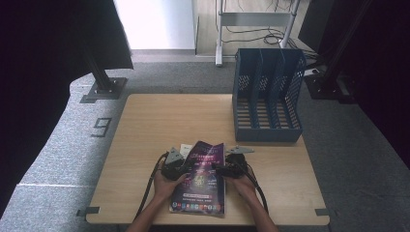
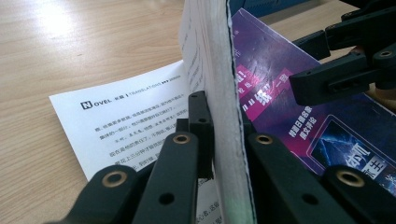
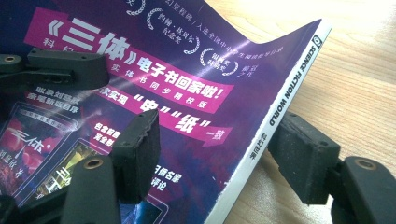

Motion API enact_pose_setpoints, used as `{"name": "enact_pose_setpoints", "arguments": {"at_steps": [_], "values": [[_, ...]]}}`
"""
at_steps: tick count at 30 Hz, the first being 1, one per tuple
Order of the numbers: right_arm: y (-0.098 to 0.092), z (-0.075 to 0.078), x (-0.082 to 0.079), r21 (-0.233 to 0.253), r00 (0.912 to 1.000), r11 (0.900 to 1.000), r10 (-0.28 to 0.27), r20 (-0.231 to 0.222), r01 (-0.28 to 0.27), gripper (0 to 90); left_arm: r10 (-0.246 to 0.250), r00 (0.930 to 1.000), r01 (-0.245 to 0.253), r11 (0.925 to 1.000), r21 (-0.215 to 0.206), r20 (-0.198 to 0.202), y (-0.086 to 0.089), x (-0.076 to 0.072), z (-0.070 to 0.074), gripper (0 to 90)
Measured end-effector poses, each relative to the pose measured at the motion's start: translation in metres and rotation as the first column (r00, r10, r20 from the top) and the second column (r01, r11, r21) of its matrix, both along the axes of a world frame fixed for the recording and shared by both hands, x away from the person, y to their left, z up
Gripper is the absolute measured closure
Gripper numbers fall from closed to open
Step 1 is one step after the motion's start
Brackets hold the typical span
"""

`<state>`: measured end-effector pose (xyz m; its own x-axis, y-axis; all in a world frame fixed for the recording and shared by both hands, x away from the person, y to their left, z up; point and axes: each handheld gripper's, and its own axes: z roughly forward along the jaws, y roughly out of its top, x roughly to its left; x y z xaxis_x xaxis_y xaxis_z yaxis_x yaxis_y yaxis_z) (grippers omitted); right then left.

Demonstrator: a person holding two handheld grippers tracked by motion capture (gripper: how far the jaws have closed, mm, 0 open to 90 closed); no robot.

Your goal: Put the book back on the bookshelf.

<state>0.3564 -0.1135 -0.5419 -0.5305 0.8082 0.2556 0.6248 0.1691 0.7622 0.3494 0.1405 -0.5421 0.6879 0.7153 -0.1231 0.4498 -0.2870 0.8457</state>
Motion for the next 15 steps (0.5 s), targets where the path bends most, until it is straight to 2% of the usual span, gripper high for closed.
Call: {"name": "enact_pose_setpoints", "arguments": {"at_steps": [15], "values": [[0.0042,-0.0033,0.0059,-0.009,0.9999,1.0,0.002,-0.014,-0.002,33.5,0.0,0.9994,0.0,1.0,0.008,-0.033,0.0002,0.0037,-0.0011,85.3]]}}
